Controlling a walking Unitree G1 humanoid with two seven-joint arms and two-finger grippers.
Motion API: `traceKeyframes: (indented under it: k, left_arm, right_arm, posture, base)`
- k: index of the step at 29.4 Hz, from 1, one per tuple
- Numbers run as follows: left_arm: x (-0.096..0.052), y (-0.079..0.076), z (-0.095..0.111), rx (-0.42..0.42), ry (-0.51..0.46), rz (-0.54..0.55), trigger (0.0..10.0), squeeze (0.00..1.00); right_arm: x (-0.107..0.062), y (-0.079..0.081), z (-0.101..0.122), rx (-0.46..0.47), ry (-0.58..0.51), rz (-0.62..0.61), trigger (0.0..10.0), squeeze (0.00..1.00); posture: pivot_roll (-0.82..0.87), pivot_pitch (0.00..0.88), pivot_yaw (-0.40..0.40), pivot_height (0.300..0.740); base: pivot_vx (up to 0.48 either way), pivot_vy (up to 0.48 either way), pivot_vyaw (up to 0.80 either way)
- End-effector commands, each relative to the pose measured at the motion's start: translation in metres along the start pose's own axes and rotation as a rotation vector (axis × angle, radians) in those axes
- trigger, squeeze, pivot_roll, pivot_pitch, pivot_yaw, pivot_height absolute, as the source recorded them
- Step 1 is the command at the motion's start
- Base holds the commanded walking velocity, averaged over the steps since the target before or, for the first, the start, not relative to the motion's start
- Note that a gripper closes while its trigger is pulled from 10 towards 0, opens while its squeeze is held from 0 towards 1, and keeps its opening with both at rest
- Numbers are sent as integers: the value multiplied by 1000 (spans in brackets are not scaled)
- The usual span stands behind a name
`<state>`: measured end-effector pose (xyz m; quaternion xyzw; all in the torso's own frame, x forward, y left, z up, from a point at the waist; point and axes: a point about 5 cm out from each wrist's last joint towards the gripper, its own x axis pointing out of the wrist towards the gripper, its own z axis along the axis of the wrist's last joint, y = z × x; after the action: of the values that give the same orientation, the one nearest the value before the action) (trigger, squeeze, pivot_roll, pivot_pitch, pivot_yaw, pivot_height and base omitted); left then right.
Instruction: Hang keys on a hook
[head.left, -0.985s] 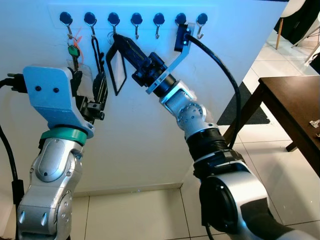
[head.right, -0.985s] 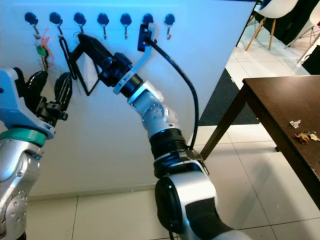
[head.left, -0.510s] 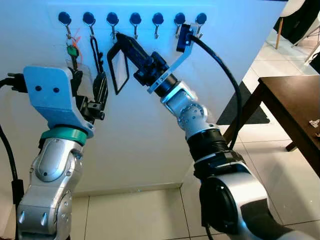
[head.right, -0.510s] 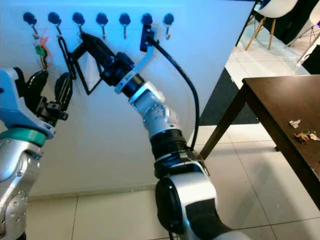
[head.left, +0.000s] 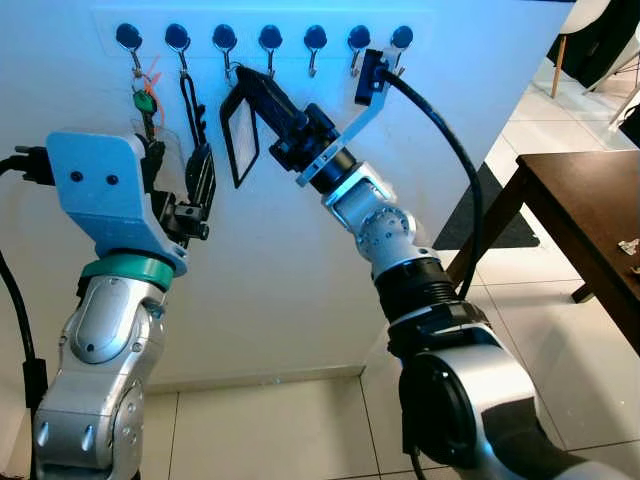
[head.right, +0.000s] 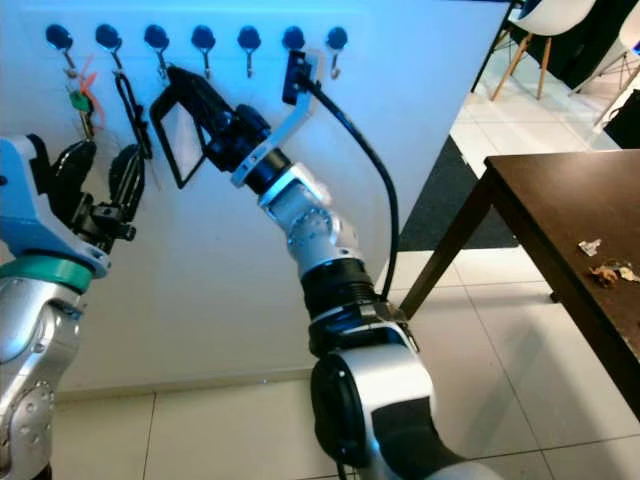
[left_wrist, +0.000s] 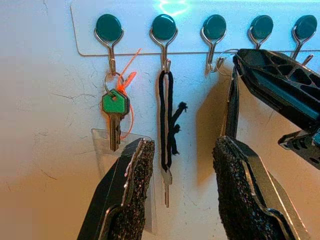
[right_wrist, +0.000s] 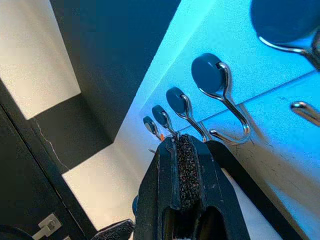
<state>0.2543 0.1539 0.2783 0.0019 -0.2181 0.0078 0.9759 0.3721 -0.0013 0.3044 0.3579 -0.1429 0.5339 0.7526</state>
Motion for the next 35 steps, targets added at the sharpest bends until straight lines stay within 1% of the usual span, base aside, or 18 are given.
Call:
traceKeyframes:
  k: [1, 5, 7, 12, 16, 19, 22, 23, 25, 26, 29, 30, 32, 33, 35]
  left_arm:
    - [-1, 0, 0, 0, 6, -1, 10000, 0]
    - [-1, 0, 0, 0, 6, -1, 10000, 0]
    - [-1, 0, 0, 1, 6, -1, 10000, 0]
    - [-1, 0, 0, 1, 6, -1, 10000, 0]
    - [-1, 1, 1, 1, 6, -1, 10000, 0]
    - [-2, 1, 1, 1, 7, -1, 10000, 0]
    - [-2, 1, 1, 1, 7, -1, 10000, 0]
    - [-2, 1, 0, 1, 8, -2, 10000, 0]
    - [-2, 1, 0, 1, 8, -2, 10000, 0]
    - [-2, 0, 0, -1, 9, -4, 10000, 0]
    - [-2, 0, 0, -1, 9, -4, 10000, 0]
    - [-2, 0, 0, -2, 10, -5, 10000, 0]
    - [-2, 0, 0, -2, 10, -5, 10000, 0]
    - [-2, 0, -1, -3, 12, -7, 10000, 0]
    - [-2, 0, -1, -3, 12, -7, 10000, 0]
  right_arm:
    - [6, 6, -18, 59, 10, 12, 10000, 0]
    - [7, 5, -19, 62, 17, -4, 10000, 0]
    - [4, 0, -23, 89, 22, -51, 10000, 0]
    - [4, 0, -23, 89, 22, -51, 10000, 0]
    - [-1, -3, -31, 106, 47, -78, 10000, 0]
    - [-8, -4, -40, 88, 90, -77, 10000, 0]
    - [-8, -4, -40, 88, 90, -77, 10000, 0]
    - [-13, -5, -45, 64, 120, -70, 10000, 0]
    - [-13, -5, -45, 64, 120, -70, 10000, 0]
    - [-19, -6, -51, 43, 144, -70, 10000, 0]
    - [-19, -6, -51, 43, 144, -70, 10000, 0]
    - [-24, -7, -53, 12, 153, -79, 10000, 0]
    - [-24, -7, -53, 12, 153, -79, 10000, 0]
    - [-25, -8, -50, -18, 133, -85, 10000, 1000]
    - [-25, -8, -50, -18, 133, -85, 10000, 1000]
  posture:
    - [75, 95, 56, 740]
    - [76, 95, 56, 740]
    - [80, 96, 56, 740]
    - [80, 96, 56, 740]
    - [80, 95, 56, 740]
    - [79, 97, 58, 740]
    - [79, 97, 58, 740]
    - [77, 97, 58, 740]
    - [77, 97, 58, 740]
    - [74, 93, 57, 740]
    - [74, 93, 57, 740]
    - [73, 93, 57, 740]
    - [73, 93, 57, 740]
    - [73, 93, 57, 740]
    - [73, 93, 57, 740]
  base:
    - [0, 0, 0]
    - [0, 0, 0]
    - [0, 0, 0]
    - [0, 0, 0]
    - [0, 0, 0]
    - [0, 0, 0]
    - [0, 0, 0]
    - [0, 0, 0]
    - [0, 0, 0]
    - [0, 0, 0]
    - [0, 0, 0]
    - [0, 0, 0]
    - [0, 0, 0]
    - [0, 0, 0]
    - [0, 0, 0]
